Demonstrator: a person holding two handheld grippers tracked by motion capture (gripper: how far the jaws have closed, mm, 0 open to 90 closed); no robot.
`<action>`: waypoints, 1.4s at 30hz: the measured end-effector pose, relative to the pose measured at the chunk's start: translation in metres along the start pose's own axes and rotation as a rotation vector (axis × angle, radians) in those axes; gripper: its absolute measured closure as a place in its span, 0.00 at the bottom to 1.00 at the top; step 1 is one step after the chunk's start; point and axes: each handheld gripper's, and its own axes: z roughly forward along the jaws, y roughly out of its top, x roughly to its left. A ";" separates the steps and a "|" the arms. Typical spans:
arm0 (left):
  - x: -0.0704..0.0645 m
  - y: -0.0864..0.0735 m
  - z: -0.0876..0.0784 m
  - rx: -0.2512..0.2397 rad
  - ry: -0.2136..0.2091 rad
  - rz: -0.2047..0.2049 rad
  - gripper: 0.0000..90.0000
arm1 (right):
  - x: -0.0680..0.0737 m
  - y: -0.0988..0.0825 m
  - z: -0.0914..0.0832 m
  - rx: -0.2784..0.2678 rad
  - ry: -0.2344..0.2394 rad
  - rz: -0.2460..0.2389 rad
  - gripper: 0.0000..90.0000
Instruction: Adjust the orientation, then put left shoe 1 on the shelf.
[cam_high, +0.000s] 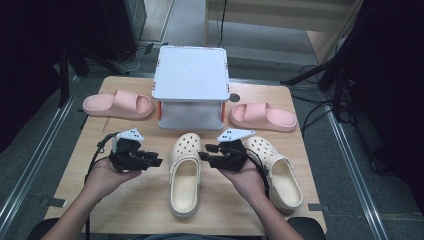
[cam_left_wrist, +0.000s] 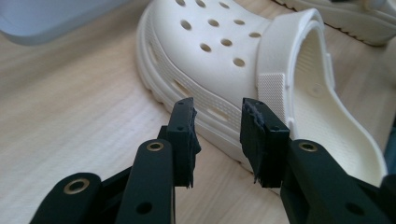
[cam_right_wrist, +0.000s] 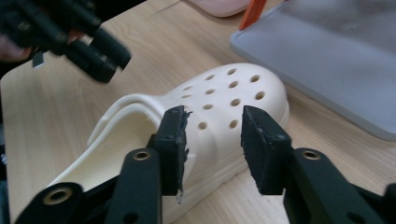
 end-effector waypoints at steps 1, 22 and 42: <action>0.001 0.003 -0.001 -0.005 0.009 0.000 0.73 | 0.003 -0.001 -0.001 0.003 0.001 -0.008 0.62; 0.034 0.093 -0.023 -0.037 -0.009 0.020 0.93 | 0.024 -0.009 0.008 0.088 0.020 -0.026 0.43; 0.075 0.143 -0.035 -0.107 0.074 0.055 0.95 | 0.033 -0.007 0.044 0.156 -0.110 0.046 0.45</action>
